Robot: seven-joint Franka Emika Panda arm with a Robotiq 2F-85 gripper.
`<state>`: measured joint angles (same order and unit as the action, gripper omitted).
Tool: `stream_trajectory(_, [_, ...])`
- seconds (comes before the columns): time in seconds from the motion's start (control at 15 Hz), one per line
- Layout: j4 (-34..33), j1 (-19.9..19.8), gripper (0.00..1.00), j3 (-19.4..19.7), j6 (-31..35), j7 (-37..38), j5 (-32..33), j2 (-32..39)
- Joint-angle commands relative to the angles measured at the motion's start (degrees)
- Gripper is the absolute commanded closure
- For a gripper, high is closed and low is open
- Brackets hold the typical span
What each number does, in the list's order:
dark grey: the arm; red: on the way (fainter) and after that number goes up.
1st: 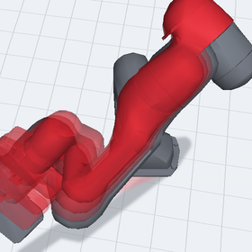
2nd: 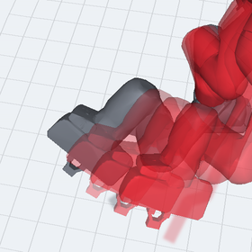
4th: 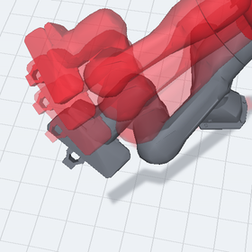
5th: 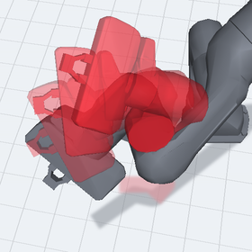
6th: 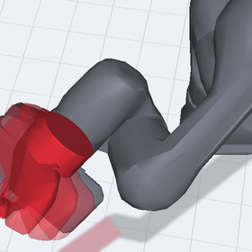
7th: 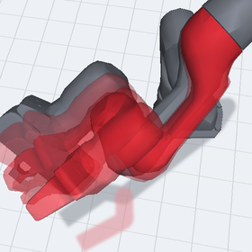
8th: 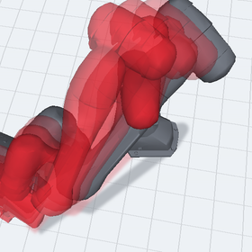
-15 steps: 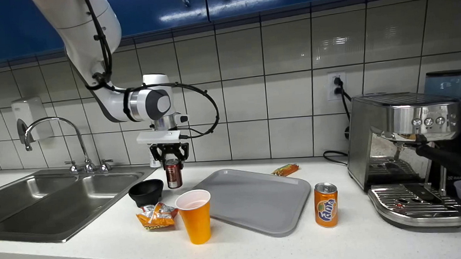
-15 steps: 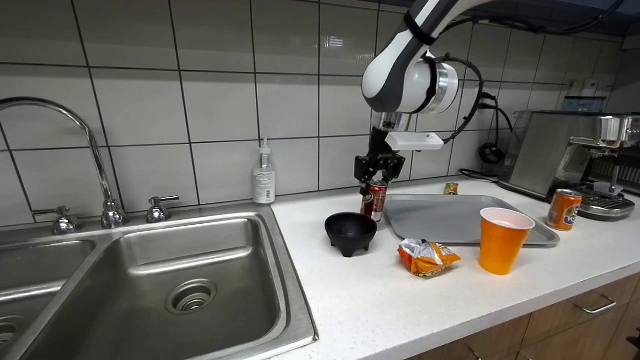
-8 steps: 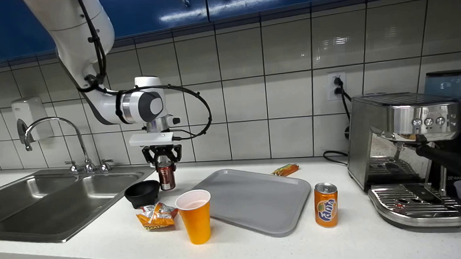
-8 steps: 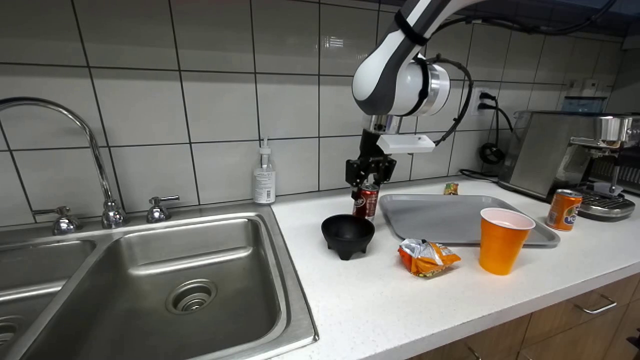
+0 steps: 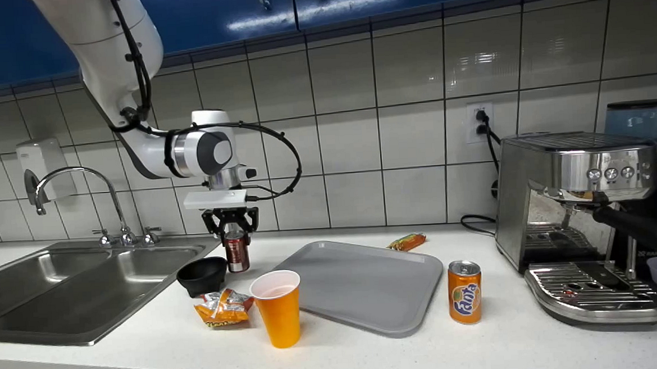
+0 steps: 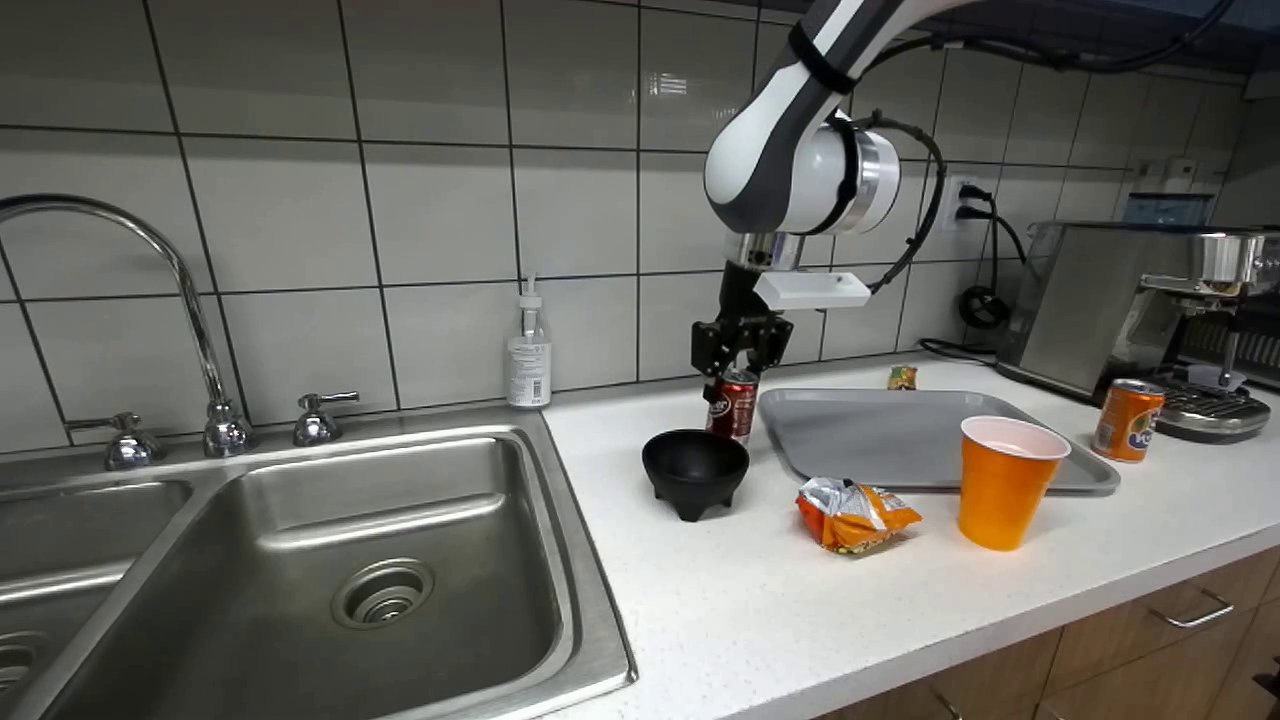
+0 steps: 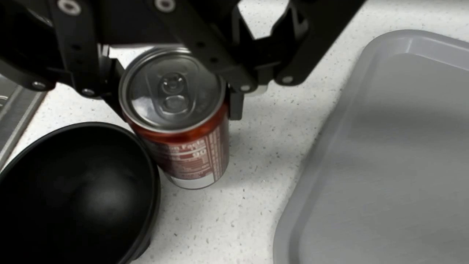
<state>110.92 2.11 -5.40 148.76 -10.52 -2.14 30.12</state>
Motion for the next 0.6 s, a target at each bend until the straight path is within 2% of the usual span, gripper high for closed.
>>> stream_trajectory(0.0, [0.65, -0.43, 0.62, -0.07, 0.68, -0.67, 1.15, -0.71])
stream_trajectory(0.53, [0.29, -0.60, 0.62, 0.24, 0.47, -0.79, 1.50, -0.34])
